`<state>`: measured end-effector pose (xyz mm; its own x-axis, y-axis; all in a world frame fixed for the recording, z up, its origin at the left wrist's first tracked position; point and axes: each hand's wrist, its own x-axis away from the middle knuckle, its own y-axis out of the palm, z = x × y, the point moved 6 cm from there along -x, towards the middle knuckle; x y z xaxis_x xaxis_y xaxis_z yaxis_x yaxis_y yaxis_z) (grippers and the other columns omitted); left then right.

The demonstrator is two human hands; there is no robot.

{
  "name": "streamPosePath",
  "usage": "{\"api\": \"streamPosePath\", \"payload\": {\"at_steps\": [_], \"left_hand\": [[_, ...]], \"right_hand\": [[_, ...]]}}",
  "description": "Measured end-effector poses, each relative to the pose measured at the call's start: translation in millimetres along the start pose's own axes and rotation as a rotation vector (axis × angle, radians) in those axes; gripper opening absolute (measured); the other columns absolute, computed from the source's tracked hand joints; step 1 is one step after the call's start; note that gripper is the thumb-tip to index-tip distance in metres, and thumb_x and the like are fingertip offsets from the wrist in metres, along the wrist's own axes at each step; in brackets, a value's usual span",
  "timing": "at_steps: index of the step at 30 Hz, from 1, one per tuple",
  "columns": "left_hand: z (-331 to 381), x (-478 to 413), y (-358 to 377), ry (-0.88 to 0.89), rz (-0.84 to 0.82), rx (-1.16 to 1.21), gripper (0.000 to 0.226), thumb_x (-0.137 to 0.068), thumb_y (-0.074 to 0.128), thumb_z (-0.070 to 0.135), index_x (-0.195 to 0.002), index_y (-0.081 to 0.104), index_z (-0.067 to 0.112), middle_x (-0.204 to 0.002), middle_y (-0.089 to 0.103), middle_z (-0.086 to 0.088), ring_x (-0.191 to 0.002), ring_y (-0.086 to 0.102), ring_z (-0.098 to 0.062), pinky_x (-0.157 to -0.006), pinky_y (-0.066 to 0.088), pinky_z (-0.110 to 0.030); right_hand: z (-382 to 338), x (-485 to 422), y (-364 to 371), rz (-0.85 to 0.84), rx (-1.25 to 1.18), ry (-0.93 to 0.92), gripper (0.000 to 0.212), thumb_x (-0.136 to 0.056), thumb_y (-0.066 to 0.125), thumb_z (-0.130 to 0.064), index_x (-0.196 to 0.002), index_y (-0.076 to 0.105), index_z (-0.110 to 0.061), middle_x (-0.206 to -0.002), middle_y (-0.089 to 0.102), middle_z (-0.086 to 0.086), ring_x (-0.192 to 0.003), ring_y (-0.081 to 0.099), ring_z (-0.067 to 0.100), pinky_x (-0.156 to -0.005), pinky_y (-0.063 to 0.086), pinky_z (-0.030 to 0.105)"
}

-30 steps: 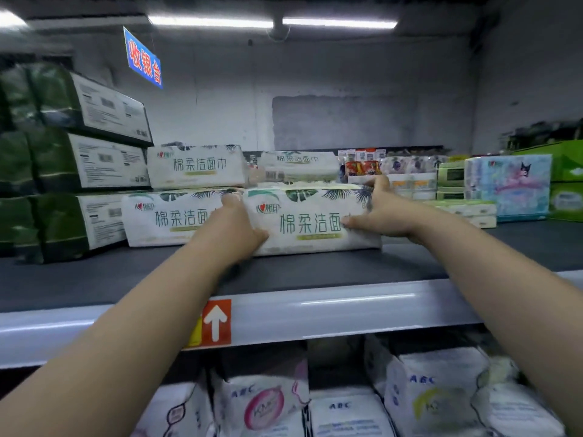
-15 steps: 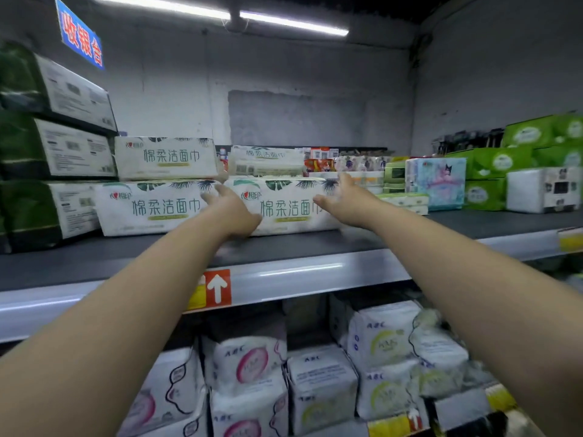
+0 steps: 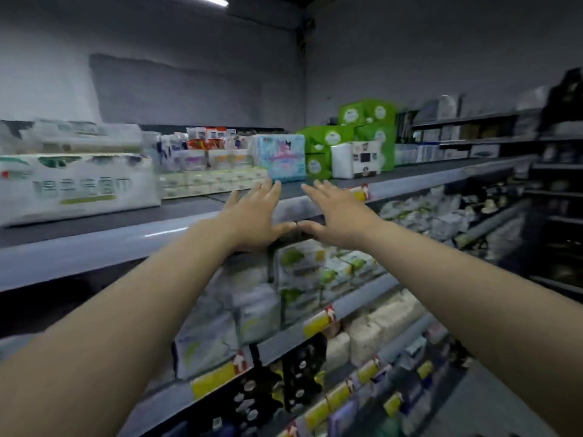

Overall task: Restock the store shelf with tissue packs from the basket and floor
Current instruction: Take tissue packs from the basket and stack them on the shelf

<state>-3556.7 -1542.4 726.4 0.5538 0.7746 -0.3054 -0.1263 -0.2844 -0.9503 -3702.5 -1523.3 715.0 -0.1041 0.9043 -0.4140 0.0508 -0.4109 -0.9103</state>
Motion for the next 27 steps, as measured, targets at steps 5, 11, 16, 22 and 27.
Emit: {"api": "streamPosePath", "payload": {"at_steps": [5,11,16,22,27], "left_hand": [[119,-49,72,0.134,-0.112,0.043,0.087,-0.094,0.035,0.062,-0.154,-0.009,0.016,-0.162,-0.013,-0.002,-0.150,-0.005,-0.019,-0.118,0.002,-0.049],[235,-89,179,0.313,-0.316,0.073,0.086,-0.095,0.033,0.063,-0.154,-0.013,0.019,-0.161,-0.018,-0.001,-0.149,-0.009,-0.019,-0.120,-0.001,-0.048],[326,-115,291,0.474,-0.520,0.089,0.084,-0.096,0.031,0.061,-0.154,-0.011,0.017,-0.161,-0.019,-0.002,-0.149,-0.009,-0.021,-0.119,0.001,-0.048],[418,-134,433,0.650,-0.746,0.099,0.085,-0.096,0.028,0.064,-0.154,-0.011,0.015,-0.161,-0.018,-0.003,-0.149,-0.011,-0.022,-0.118,0.000,-0.049],[463,-140,545,0.737,-0.885,0.109,0.084,-0.096,0.027,0.062,-0.155,-0.006,0.012,-0.162,-0.012,-0.006,-0.150,-0.007,-0.023,-0.118,0.001,-0.046]], "right_hand": [[130,70,38,-0.143,0.049,0.181,0.082,-0.092,0.035,-0.068,-0.155,0.000,-0.030,-0.164,-0.002,0.000,-0.151,-0.002,0.020,-0.121,0.009,0.042],[242,154,104,-0.278,0.058,0.384,0.083,-0.092,0.033,-0.069,-0.156,-0.001,-0.027,-0.164,-0.003,0.003,-0.151,-0.004,0.021,-0.121,0.007,0.046],[322,233,188,-0.398,-0.004,0.577,0.084,-0.092,0.037,-0.066,-0.156,0.000,-0.026,-0.164,-0.002,0.005,-0.151,-0.003,0.022,-0.120,0.005,0.048],[396,315,288,-0.526,-0.066,0.860,0.085,-0.092,0.037,-0.066,-0.156,0.004,-0.022,-0.163,0.004,0.011,-0.150,0.003,0.026,-0.119,0.008,0.047],[434,377,378,-0.579,-0.156,1.086,0.083,-0.092,0.036,-0.066,-0.156,0.005,-0.023,-0.163,0.005,0.009,-0.150,0.001,0.024,-0.120,0.006,0.047]]}}
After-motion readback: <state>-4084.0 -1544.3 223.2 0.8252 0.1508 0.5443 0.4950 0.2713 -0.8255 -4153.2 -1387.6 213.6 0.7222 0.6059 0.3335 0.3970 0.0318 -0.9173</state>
